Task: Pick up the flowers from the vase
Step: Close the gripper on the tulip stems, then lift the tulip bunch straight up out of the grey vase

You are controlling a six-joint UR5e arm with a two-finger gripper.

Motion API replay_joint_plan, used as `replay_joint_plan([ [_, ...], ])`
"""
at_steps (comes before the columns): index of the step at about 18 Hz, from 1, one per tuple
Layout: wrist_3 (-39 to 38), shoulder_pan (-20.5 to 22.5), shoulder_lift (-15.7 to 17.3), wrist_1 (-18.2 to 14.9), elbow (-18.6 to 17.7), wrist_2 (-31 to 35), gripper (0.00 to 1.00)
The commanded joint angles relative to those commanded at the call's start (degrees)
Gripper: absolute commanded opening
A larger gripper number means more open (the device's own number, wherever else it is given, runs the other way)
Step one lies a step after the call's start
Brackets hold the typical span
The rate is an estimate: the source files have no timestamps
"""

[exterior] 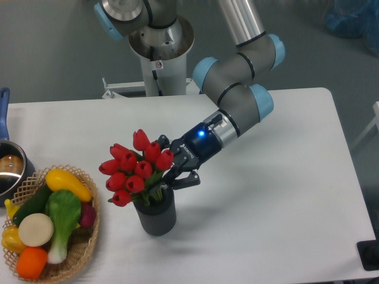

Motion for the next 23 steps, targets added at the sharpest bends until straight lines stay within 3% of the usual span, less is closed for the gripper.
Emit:
replay_joint_plan([
  [9,-8.8,-0.2,3.2,0.0,0.4,-2.8,0.38],
  [14,-9.8,-0.4,4.7,0.0,0.2,-3.0,0.38],
  [18,-16.0,-0.2,7.4,-0.1,1.2,-3.0,0.38],
  [23,-17.2,0.2,7.6,-0.1,3.6,-3.1,0.38],
])
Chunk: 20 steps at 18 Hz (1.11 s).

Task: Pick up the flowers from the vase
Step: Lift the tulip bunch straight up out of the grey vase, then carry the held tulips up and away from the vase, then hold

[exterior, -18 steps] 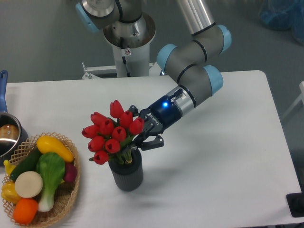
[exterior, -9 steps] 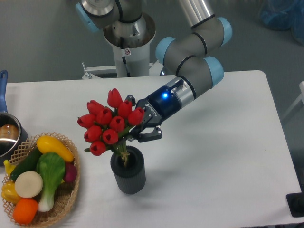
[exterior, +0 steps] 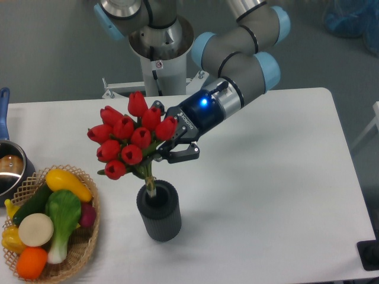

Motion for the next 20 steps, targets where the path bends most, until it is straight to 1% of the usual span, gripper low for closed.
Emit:
replay_joint_plan([
  [3,-1.8,0.5,0.0,0.0,1.9,0.0,0.38],
  [5,-2.9,1.5,-0.1,-0.1,3.9,0.0,0.38],
  [8,-8.5,2.5,-0.1,-0.1,7.0,0.0,0.38],
  [10,-11.0,3.9,0.1,-0.1,8.2,0.0,0.38],
  [12,-12.8,4.8,0.6,-0.1,8.8,0.1,0.38],
  [14,-14.7,7.4,1.9,-0.3,8.9,0.7,0.38],
  [20,-15.0,13.5,1.8,-0.4,8.5,3.9,0.38],
])
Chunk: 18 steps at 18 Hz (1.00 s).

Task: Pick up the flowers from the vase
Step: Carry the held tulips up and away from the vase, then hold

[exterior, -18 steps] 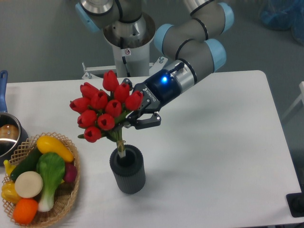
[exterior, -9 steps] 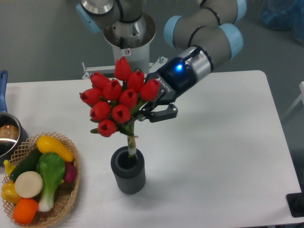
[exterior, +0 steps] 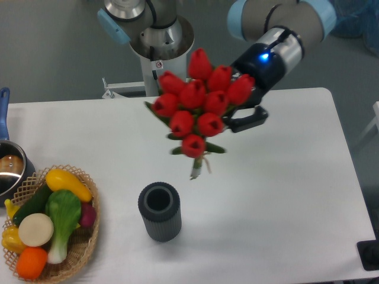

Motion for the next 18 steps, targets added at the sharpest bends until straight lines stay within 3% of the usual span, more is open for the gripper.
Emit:
replay_joint_plan([
  [6,0.0,4.6,-0.5,0.1,1.5,0.0,0.38],
  [18,0.0,5.2,-0.8,0.2,0.7,-0.1,0.38],
])
